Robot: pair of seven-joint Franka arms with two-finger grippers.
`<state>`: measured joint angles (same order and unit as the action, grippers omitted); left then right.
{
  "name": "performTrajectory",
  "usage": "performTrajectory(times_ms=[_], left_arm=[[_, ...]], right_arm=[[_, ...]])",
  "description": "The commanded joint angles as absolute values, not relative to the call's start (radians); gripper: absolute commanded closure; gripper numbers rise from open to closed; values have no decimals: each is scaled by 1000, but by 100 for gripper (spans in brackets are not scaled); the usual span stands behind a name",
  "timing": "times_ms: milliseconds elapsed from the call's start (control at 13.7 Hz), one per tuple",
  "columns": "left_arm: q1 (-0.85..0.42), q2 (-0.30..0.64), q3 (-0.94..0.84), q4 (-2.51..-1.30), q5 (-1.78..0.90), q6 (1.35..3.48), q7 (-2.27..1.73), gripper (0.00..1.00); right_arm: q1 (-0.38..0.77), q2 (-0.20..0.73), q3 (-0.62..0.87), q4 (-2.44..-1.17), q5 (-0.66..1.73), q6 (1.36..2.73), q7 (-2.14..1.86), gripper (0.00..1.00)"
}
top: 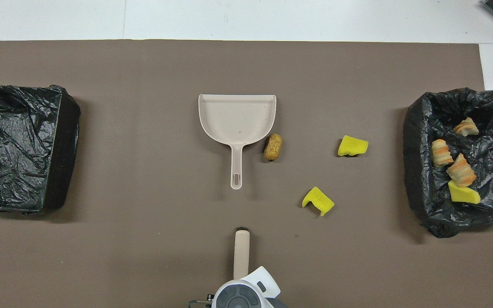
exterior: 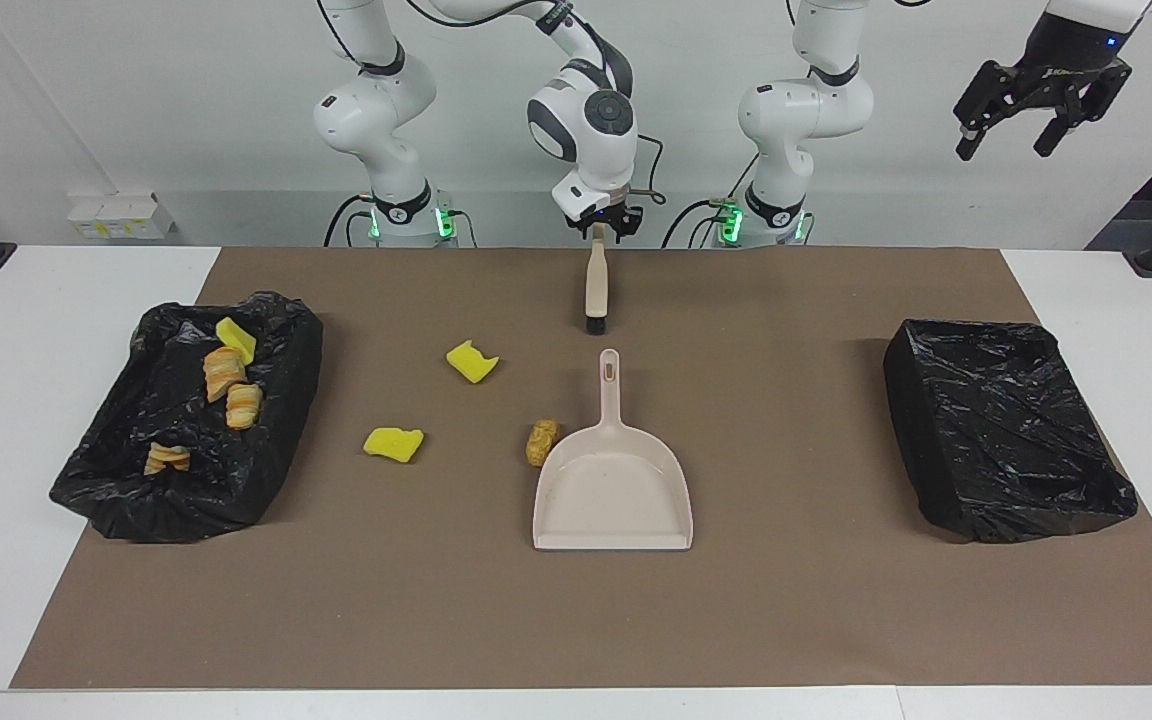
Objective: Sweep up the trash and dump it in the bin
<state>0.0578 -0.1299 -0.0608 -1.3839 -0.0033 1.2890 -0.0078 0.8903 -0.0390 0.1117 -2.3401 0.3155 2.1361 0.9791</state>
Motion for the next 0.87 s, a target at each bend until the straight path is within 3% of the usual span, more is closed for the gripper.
performTrajectory(times_ms=[0,292,364,510,802], left_arm=[[48,-155,-64,-1411,6,1285,-26,0],[0,-164,-104,-1434,-37,1354,-80,0],[-35,-163,-110,-1437,-49,1370,-80,0],[-131,-152,-109,-1466,-49,1403,-80,0],[-268,-115,-112,-1586,-49,1584,-219,0]], right_arm=[[894,-54,115,-2370,347,2148,950,35],[920,-49,115,-2379,347,2151,954,42],[920,-49,115,-2379,347,2148,954,53],[920,-45,115,-2379,347,2149,948,100],[869,-14,104,-2333,333,2134,956,100]])
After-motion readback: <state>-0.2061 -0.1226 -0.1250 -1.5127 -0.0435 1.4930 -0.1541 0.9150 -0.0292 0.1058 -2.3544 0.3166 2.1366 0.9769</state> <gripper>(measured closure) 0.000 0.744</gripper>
